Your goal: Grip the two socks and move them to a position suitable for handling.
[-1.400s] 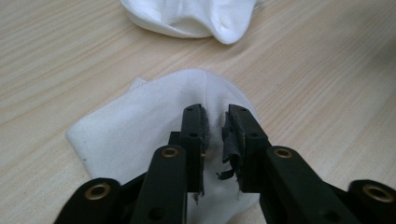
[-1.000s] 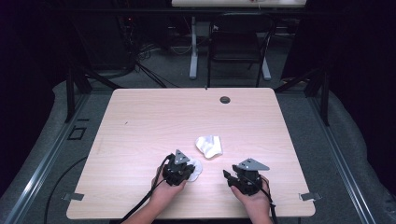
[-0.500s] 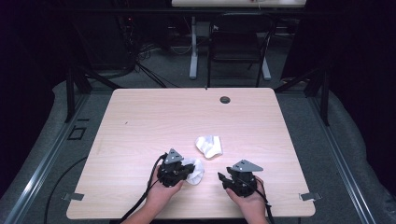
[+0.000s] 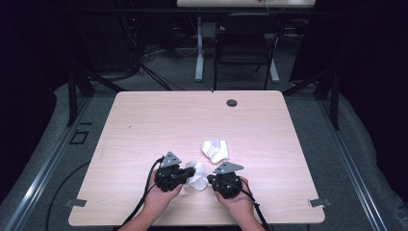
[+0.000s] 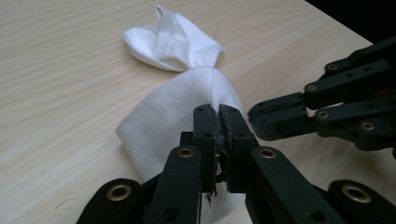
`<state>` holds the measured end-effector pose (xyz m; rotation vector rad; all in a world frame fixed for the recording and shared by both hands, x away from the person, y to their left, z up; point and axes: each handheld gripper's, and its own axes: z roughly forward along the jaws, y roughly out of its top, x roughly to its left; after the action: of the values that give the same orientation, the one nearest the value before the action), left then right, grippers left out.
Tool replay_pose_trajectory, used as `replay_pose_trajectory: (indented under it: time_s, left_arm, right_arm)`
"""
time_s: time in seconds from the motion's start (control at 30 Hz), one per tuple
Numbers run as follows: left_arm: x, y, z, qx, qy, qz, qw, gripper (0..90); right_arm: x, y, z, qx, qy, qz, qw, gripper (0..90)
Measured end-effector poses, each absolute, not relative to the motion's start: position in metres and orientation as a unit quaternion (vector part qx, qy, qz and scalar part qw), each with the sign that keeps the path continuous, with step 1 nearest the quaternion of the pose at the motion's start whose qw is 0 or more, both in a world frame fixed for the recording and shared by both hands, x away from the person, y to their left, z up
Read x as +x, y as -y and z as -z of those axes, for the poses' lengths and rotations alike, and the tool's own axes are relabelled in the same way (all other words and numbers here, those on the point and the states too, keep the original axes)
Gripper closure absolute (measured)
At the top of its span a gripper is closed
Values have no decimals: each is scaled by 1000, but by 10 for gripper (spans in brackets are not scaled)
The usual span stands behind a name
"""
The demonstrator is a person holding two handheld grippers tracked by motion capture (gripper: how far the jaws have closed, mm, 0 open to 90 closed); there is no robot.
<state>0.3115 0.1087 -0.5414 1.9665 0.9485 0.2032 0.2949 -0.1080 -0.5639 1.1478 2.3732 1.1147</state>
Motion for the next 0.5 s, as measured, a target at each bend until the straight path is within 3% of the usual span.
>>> replay_pose_trajectory:
  time_s: [0.5]
  left_arm:
    - [312,-127,540,798,-389,-98,450,861]
  right_arm:
    - [308,87,577,376,-847,-349,141,897]
